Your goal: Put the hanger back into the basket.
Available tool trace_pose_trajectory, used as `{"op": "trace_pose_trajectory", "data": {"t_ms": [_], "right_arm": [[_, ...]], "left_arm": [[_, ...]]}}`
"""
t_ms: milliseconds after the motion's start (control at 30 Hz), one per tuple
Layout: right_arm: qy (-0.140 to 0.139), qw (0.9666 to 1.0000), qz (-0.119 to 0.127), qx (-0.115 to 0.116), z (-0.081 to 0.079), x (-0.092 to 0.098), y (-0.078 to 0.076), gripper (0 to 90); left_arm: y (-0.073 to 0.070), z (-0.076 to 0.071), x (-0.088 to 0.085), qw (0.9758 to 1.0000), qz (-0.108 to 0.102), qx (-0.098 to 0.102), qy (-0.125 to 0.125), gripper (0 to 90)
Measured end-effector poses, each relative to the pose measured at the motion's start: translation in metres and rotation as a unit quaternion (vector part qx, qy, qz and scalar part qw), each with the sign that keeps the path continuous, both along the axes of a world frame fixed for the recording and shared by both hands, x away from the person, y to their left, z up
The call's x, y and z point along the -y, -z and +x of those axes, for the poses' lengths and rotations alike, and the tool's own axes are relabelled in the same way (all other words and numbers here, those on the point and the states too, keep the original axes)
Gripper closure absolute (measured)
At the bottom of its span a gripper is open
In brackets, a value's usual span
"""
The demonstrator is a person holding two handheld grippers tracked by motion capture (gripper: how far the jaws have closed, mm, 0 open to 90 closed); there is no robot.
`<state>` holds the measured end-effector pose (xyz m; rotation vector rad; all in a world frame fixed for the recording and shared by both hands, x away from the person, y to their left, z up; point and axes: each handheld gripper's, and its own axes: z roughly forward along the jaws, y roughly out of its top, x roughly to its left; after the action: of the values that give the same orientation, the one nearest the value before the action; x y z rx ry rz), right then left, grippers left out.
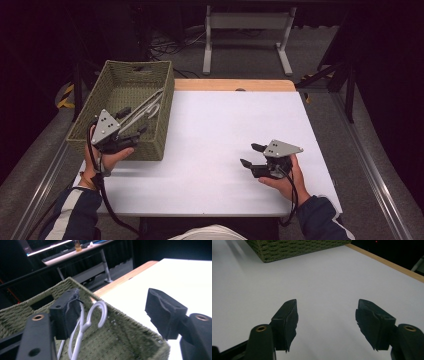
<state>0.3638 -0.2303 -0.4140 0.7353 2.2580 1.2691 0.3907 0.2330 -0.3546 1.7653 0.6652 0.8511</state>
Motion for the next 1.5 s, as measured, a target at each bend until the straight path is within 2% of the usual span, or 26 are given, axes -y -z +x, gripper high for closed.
{"op": "trace_pose_trajectory", "data": {"t_ms": [133, 367, 567, 633, 700, 733, 767, 900, 933, 1067, 1167, 1233, 1400, 1467, 1500], "right_arm": [[0.006, 0.9999, -0.002, 0.009, -0.001, 0.001, -0.002, 33.6], [0.020, 0.9995, -0.009, 0.021, -0.002, 0.001, -0.002, 31.2], [0.033, 0.9985, -0.024, 0.037, -0.005, 0.000, -0.003, 27.1], [0.038, 0.9980, -0.026, 0.043, -0.006, 0.000, -0.003, 25.4], [0.041, 0.9976, -0.029, 0.047, -0.007, 0.000, -0.003, 24.4], [0.042, 0.9975, -0.029, 0.048, -0.008, 0.000, -0.003, 24.1], [0.041, 0.9976, -0.027, 0.049, -0.008, 0.000, -0.003, 23.8], [0.040, 0.9975, -0.025, 0.052, -0.009, -0.001, -0.002, 22.0], [0.040, 0.9975, -0.023, 0.053, -0.009, -0.002, -0.002, 22.0], [0.040, 0.9975, -0.020, 0.054, -0.011, -0.001, -0.001, 21.1], [0.041, 0.9977, -0.013, 0.052, -0.013, 0.000, 0.001, 19.1], [0.044, 0.9973, -0.017, 0.056, -0.015, 0.002, 0.003, 17.8], [0.053, 0.9963, -0.012, 0.067, -0.019, 0.007, 0.007, 14.7], [0.054, 0.9958, -0.015, 0.073, -0.020, 0.008, 0.008, 14.5], [0.054, 0.9958, -0.015, 0.073, -0.020, 0.008, 0.008, 14.5]], "left_arm": [[0.000, -0.005, 0.006, 0.9998, -0.004, 0.005, 0.016, 20.5], [0.003, -0.012, 0.015, 0.9987, -0.008, 0.002, 0.050, 10.3], [0.014, -0.022, 0.023, 0.9976, -0.007, 0.004, 0.069, 8.3], [0.017, -0.025, 0.027, 0.9969, 0.003, 0.004, 0.079, 5.1], [0.020, -0.028, 0.031, 0.9969, 0.000, 0.006, 0.078, 5.0], [0.021, -0.029, 0.032, 0.9965, 0.002, 0.003, 0.083, 5.1], [0.023, -0.031, 0.033, 0.9966, -0.004, 0.002, 0.083, 5.1], [0.027, -0.035, 0.037, 0.9960, 0.001, 0.008, 0.089, 5.2], [0.029, -0.037, 0.038, 0.9957, -0.005, 0.005, 0.093, 5.4], [0.036, -0.040, 0.044, 0.9946, 0.011, 0.004, 0.103, 5.9], [0.042, -0.043, 0.049, 0.9937, 0.022, -0.001, 0.110, 6.2], [0.046, -0.044, 0.051, 0.9936, 0.017, -0.008, 0.112, 6.3], [0.062, -0.047, 0.053, 0.9928, 0.033, -0.028, 0.112, 6.6], [0.066, -0.048, 0.053, 0.9933, 0.031, -0.032, 0.107, 7.3], [0.071, -0.049, 0.054, 0.9932, 0.027, -0.043, 0.105, 7.3]]}}
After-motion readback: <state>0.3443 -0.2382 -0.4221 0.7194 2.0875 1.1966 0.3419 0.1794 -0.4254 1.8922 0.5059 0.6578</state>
